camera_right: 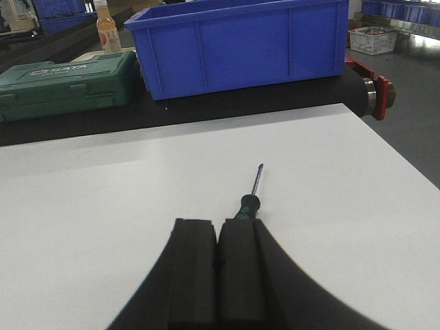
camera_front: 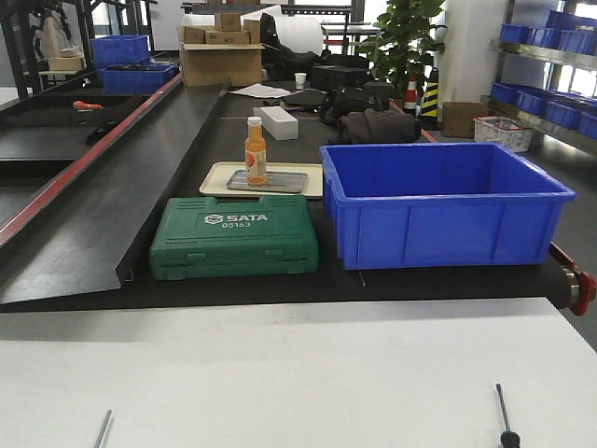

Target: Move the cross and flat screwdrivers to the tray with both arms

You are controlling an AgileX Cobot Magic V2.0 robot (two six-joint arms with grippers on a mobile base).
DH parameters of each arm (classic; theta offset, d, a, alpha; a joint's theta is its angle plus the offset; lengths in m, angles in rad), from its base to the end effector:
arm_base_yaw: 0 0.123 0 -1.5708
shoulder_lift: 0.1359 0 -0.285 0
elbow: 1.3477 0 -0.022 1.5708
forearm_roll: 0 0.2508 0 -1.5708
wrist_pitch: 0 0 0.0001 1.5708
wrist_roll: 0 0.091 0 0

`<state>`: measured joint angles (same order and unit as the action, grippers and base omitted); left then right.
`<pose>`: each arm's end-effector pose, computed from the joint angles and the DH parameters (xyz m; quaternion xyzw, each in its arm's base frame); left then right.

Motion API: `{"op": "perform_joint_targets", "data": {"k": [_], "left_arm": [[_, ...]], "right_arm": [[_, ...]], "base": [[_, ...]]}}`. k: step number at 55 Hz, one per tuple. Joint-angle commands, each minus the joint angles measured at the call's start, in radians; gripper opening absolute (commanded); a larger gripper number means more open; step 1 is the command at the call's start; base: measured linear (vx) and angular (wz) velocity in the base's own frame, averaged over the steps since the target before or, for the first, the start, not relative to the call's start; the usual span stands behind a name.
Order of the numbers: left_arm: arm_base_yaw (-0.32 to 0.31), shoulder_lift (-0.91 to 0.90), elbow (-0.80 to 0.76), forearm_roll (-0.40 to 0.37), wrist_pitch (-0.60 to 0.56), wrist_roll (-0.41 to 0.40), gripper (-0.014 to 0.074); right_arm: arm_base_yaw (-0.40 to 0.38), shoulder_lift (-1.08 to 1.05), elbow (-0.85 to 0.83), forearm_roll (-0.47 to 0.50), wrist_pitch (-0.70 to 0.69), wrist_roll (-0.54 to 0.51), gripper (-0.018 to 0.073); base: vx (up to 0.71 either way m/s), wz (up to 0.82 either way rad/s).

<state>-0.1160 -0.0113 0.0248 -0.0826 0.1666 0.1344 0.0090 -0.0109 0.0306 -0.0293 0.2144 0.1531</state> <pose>0.0558 -0.0078 0.1903 0.0669 0.7359 -0.0263 0.6732 0.0560 -0.0001 0.1840 0.0457 0.7557 0.0412 0.6520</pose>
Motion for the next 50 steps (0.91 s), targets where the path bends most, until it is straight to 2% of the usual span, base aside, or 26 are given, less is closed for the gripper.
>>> {"op": "perform_joint_targets", "data": {"k": [1, 31, 39, 46, 50], "left_arm": [[0.003, -0.004, -0.023, -0.001, -0.085, -0.007, 0.0003], [0.003, -0.004, -0.023, -0.001, -0.085, -0.007, 0.0003], [0.003, -0.004, -0.023, -0.001, -0.085, -0.007, 0.0003], [0.005, -0.004, -0.025, 0.000, -0.154, 0.002, 0.0003], [0.004, -0.004, -0.025, -0.002, -0.216, 0.000, 0.0003]], "right_arm": [[-0.001, -0.005, 0.007, -0.008, -0.078, -0.003, -0.0008], [-0.001, -0.005, 0.007, -0.008, -0.079, -0.003, -0.0008], [-0.001, -0.005, 0.007, -0.008, -0.124, -0.003, -0.0008], [-0.001, -0.005, 0.007, -0.008, -0.165, -0.003, -0.0008], [-0.002, -0.005, 0.005, -0.010, -0.255, -0.003, -0.0008]], "base": [[0.00, 0.00], [0.00, 0.00], [0.00, 0.00], [0.00, 0.00], [0.00, 0.00]]}}
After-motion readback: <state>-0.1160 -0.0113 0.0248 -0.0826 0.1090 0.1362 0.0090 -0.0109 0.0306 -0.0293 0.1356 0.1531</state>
